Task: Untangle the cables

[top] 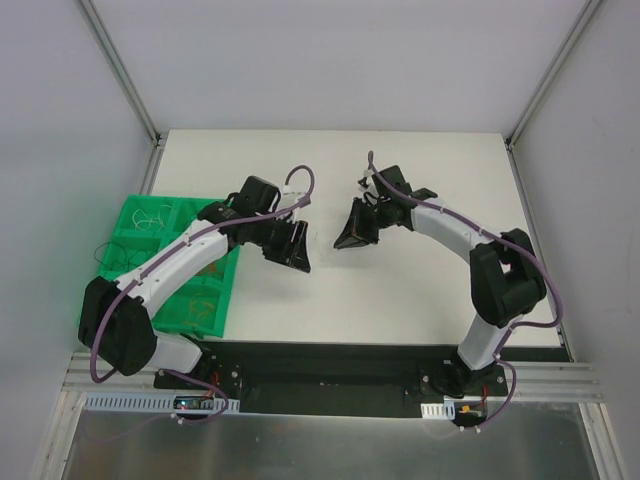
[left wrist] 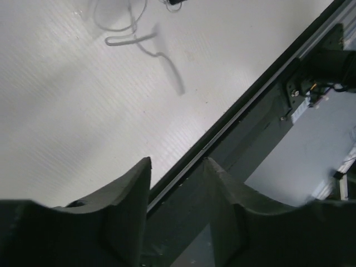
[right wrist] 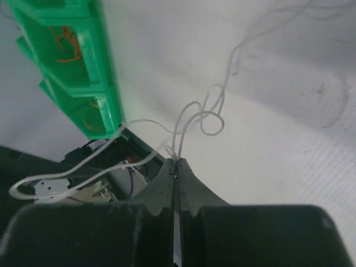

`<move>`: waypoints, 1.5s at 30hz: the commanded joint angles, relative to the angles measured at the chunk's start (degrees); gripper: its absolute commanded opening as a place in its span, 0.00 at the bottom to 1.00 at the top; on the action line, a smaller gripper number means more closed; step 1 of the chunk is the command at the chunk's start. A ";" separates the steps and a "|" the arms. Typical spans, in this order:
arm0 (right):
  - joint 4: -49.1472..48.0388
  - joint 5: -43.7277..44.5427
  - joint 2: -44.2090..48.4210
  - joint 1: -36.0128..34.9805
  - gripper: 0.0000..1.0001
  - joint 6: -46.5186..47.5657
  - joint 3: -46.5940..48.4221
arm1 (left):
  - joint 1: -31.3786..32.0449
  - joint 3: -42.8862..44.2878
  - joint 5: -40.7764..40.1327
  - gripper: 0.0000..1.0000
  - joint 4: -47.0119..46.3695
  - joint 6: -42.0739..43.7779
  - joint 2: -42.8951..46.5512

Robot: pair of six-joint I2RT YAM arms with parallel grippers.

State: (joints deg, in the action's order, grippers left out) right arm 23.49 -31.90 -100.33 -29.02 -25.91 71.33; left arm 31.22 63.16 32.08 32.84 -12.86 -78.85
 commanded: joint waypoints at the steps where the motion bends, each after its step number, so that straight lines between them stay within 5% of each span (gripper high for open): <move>1: -3.99 -13.70 3.83 -0.60 0.00 7.43 1.00 | -0.99 2.67 -0.78 0.55 1.44 -0.75 2.64; 5: 1.56 -19.41 4.18 -0.43 0.00 14.83 1.97 | -1.69 5.74 -2.02 0.66 0.74 -1.73 3.53; 10: 1.30 -23.38 6.37 -0.87 0.00 16.77 0.48 | -2.13 7.16 1.92 0.47 -2.24 -2.61 2.65; 18: -5.64 -26.19 9.37 -1.66 0.01 12.65 -2.25 | -2.13 7.59 11.16 0.52 -3.48 -1.82 -2.44; 28: -12.76 -28.21 9.98 -2.89 0.00 6.23 -2.43 | -2.13 8.21 10.55 0.63 -4.01 -2.52 -5.52; 30: -12.76 -29.18 9.72 -3.15 0.00 5.79 -1.72 | -2.13 8.04 10.99 0.54 -4.62 -2.26 -5.96; 33: -12.76 -30.24 9.72 -3.24 0.00 4.65 -0.93 | -2.13 7.86 11.60 0.09 -6.29 -1.64 -5.88; 34: -12.59 -29.80 9.89 -3.15 0.02 4.38 -0.76 | -2.30 7.95 12.82 0.02 -6.65 -1.55 -5.79; 45: -5.20 -13.37 15.95 0.45 0.50 5.51 -4.70 | -3.62 2.85 19.07 0.00 -15.35 -5.50 -1.75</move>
State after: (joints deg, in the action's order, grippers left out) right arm 16.34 -51.83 -90.50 -29.52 -21.93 68.36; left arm 28.67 67.29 47.13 21.82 -17.04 -83.64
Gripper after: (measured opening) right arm 0.451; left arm 0.006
